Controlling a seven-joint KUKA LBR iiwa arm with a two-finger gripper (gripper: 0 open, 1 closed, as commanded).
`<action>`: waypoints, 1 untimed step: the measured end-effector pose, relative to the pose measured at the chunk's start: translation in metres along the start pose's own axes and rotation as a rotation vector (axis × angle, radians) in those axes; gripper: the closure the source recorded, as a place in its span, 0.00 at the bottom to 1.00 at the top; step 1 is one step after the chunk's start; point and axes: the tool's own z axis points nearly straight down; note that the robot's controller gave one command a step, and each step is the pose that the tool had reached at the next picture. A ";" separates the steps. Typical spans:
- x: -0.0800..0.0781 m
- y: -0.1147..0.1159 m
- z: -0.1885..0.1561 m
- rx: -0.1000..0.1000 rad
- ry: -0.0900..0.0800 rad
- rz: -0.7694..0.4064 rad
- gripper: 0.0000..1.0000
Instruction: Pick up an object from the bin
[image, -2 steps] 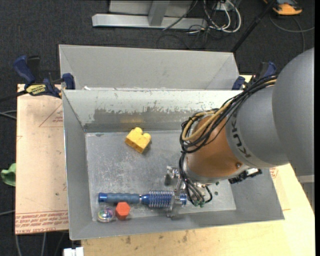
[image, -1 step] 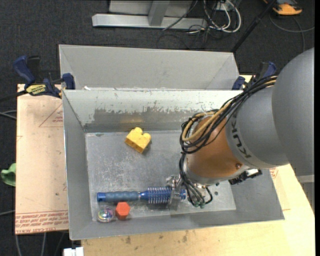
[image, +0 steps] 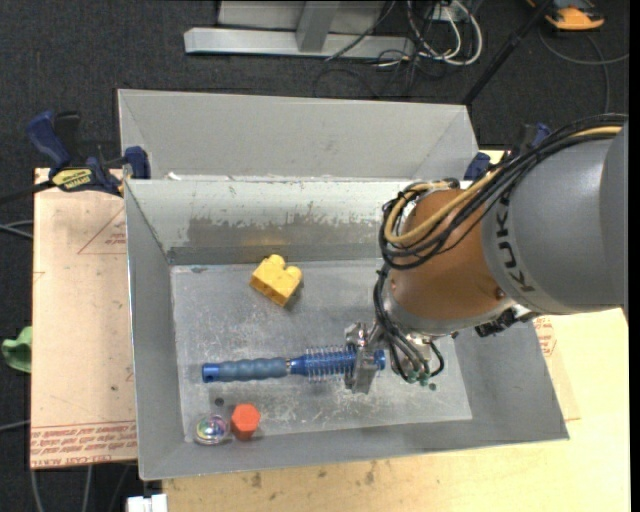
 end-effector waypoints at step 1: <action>-0.006 0.009 -0.086 -0.001 -0.003 -0.021 1.00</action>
Offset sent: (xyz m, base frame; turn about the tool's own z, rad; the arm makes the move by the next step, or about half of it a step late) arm 0.0041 0.0072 0.0821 -0.0180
